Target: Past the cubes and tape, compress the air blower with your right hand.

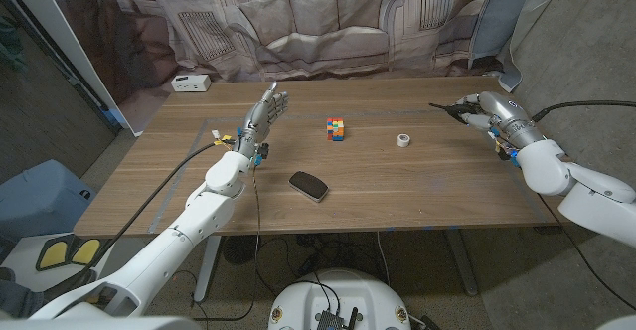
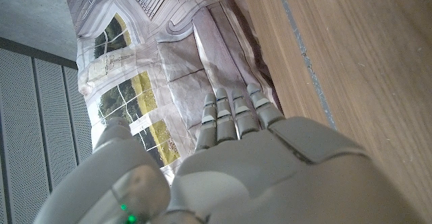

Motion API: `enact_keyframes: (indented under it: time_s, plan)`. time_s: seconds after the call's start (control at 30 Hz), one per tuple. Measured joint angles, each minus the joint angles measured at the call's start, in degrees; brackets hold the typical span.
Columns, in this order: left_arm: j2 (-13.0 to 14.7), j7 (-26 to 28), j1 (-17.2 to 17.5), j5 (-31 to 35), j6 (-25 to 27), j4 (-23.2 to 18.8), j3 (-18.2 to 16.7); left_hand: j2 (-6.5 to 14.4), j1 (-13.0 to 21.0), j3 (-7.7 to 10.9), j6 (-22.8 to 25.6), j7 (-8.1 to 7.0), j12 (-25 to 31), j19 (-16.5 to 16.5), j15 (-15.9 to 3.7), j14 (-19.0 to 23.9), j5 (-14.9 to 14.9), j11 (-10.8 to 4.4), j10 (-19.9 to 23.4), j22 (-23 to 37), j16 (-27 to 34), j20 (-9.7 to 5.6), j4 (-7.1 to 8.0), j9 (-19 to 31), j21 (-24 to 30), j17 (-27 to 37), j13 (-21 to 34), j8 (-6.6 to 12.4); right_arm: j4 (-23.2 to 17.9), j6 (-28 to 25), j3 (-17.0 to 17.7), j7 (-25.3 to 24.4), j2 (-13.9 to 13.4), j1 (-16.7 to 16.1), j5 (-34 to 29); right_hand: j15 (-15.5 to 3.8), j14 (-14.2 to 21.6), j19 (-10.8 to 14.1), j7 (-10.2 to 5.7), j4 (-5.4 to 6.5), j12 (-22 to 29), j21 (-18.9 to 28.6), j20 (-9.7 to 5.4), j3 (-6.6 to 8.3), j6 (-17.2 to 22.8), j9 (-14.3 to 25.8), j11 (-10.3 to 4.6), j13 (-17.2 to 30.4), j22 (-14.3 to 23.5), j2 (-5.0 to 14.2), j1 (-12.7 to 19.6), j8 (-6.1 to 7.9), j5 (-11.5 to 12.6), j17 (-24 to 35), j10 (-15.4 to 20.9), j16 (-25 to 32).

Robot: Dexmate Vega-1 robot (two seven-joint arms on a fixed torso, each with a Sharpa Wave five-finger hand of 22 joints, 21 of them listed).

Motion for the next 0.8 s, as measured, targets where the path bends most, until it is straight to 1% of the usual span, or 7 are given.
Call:
enact_keyframes:
  time_s: [0.2,0.3,0.43,0.53,0.7,0.77,0.8]
  plan:
    - [0.2,0.0,0.0,-0.1,0.5,-0.1,0.0,0.0,0.0,0.00,0.0,0.00,0.0,0.0,0.00,0.0,0.0,0.00,0.0,0.0,0.0,0.00,0.00,0.0,0.0,0.0,0.0,0.00,0.3,0.0,-0.5,0.0,0.4,0.5,-0.2,0.00,0.0,-0.8,-0.84,0.11,-0.5,0.0,-0.09,0.11,-0.2,0.0,-0.39,0.0,0.2,-0.32,-0.3,-0.66,0.0,0.1,-0.4,-0.4]
    - [0.3,0.0,-0.1,-0.1,1.0,-0.3,0.0,0.0,0.0,0.00,0.0,0.00,0.0,0.0,0.00,0.0,0.0,0.00,0.0,0.0,0.0,0.00,0.00,0.0,0.0,0.0,0.0,0.00,0.6,0.0,-0.7,0.0,0.7,0.8,-0.3,0.15,-0.6,-1.5,-0.98,-0.13,-0.8,0.0,-0.22,-0.13,-0.4,0.1,-0.57,0.0,0.2,-0.39,-0.4,-1.10,0.0,0.3,-0.6,-0.8]
    - [0.4,-0.3,-0.7,-0.1,1.6,-0.4,0.2,0.0,0.0,0.00,0.0,0.00,0.0,0.0,0.00,0.0,0.0,0.00,0.0,0.0,0.0,0.00,0.00,0.0,0.0,0.0,0.0,0.00,1.0,0.2,-1.1,0.0,1.0,1.2,-0.4,0.32,-0.8,-1.8,-1.38,-0.13,-0.8,0.0,-0.12,-0.14,-0.3,0.2,-1.09,0.0,0.2,-0.39,-0.4,-1.15,0.0,0.6,-0.7,-1.1]
    - [0.4,-0.5,-0.7,-0.1,1.8,-0.4,0.2,0.0,0.0,0.00,0.0,0.00,0.0,0.0,0.00,0.0,0.0,0.00,0.0,0.0,0.0,0.00,0.00,0.0,0.0,0.0,0.0,0.00,1.4,0.4,-1.5,0.0,1.3,1.6,-0.4,0.35,-1.2,-2.0,-1.46,-0.36,-0.8,0.0,-0.11,-0.37,-0.2,0.2,-1.09,0.0,0.2,-0.70,-0.7,-1.37,-0.2,0.6,-0.7,-1.1]
    - [0.3,-1.1,-1.5,-0.1,1.9,-0.1,0.5,0.0,0.0,0.00,0.0,0.00,0.0,0.0,0.00,0.0,0.0,0.00,0.0,0.0,0.0,0.00,0.00,0.0,0.0,0.0,0.0,0.00,1.8,0.6,-1.8,-0.1,1.6,2.1,-0.5,0.68,-2.0,-3.0,-1.87,0.20,-1.4,0.0,0.30,-0.94,-0.6,0.4,-1.52,0.3,0.2,-1.14,-1.2,-2.01,-0.2,0.8,-1.1,-1.7]
    - [0.1,-1.2,-2.2,-0.1,1.9,0.7,0.7,0.0,0.0,0.00,0.0,0.00,0.0,0.0,0.00,0.0,0.0,0.00,0.0,0.0,0.0,0.00,0.00,0.0,0.0,0.0,0.0,0.00,1.8,0.6,-1.9,-0.1,1.6,2.2,-0.5,0.71,-2.4,-3.0,-2.05,0.44,-1.7,0.0,0.29,-1.18,-0.9,0.4,-1.46,0.3,0.2,-1.23,-1.3,-2.02,-0.2,0.8,-1.5,-1.9]
    - [0.1,-1.3,-2.2,-0.1,1.8,0.7,0.7,0.0,0.0,0.00,0.0,0.00,0.0,0.0,0.00,0.0,0.0,0.00,0.0,0.0,0.0,0.00,0.00,0.0,0.0,0.0,0.0,0.00,1.8,0.6,-2.0,-0.1,1.6,2.3,-0.5,0.71,-2.4,-3.0,-2.03,0.43,-1.8,0.0,0.29,-1.18,-0.9,0.4,-1.69,0.3,0.2,-1.30,-1.5,-2.33,-0.2,0.8,-1.9,-2.0]
